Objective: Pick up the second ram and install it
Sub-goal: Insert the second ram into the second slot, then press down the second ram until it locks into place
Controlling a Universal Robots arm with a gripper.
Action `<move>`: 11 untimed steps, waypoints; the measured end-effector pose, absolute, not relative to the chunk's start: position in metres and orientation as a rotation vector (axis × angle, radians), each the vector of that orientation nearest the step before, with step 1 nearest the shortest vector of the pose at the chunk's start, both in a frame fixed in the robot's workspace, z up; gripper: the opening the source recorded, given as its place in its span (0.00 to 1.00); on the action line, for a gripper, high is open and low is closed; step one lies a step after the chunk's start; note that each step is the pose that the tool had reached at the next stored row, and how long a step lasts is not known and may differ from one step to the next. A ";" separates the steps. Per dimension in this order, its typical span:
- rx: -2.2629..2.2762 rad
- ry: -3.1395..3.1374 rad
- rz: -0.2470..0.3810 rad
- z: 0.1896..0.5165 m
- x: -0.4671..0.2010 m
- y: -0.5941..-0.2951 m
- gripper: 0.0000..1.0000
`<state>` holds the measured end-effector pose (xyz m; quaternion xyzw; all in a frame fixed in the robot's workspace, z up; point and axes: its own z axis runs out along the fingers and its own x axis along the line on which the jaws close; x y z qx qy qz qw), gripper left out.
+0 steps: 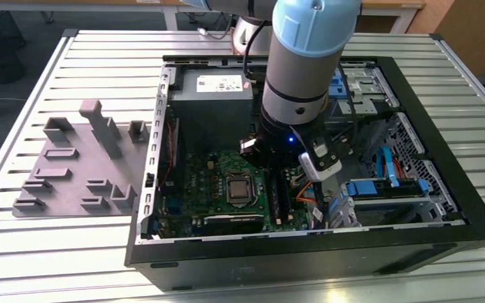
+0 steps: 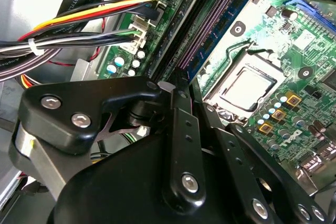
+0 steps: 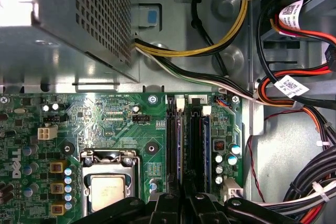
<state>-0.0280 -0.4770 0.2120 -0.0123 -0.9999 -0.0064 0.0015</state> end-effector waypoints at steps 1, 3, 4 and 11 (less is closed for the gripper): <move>-0.039 -3.138 -0.020 0.212 -0.028 -0.477 0.14; -0.039 -3.138 -0.021 0.212 -0.027 -0.477 0.14; -0.039 -3.138 -0.021 0.212 -0.027 -0.477 0.14; -0.038 -3.138 -0.020 0.212 -0.027 -0.476 0.14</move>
